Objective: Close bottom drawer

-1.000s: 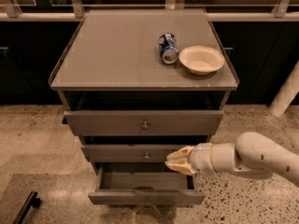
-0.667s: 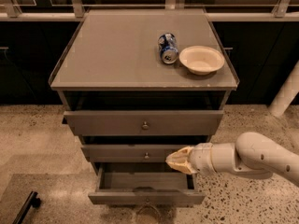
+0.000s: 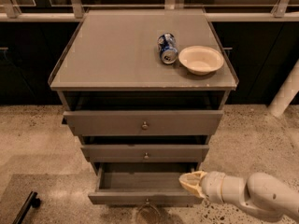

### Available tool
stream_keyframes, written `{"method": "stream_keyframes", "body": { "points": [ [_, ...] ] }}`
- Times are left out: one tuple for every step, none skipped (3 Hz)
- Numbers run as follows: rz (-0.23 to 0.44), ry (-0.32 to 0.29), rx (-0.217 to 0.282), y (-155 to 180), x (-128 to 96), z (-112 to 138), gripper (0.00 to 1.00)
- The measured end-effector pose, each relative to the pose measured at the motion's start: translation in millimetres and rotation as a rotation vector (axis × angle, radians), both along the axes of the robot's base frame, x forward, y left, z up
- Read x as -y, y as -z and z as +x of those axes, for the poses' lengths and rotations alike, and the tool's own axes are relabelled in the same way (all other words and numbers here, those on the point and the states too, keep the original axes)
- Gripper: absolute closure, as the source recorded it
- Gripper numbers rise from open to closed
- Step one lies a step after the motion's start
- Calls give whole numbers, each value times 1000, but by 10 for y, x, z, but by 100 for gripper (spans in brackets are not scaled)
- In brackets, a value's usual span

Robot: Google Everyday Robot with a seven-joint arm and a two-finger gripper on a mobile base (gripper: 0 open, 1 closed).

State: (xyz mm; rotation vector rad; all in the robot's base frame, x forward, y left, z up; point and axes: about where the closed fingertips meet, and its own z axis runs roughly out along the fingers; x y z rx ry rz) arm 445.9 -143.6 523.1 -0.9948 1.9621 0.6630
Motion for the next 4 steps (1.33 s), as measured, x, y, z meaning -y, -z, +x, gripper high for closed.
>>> {"method": "stream_keyframes", "body": {
  "points": [
    [56,89,-34,714,393,-183,100],
    [158,127,-70,1284,612,-307,100],
    [254,128,-108,1768,657,-315,100],
    [299,108,-166,2097,620,-254,100]
  ]
}}
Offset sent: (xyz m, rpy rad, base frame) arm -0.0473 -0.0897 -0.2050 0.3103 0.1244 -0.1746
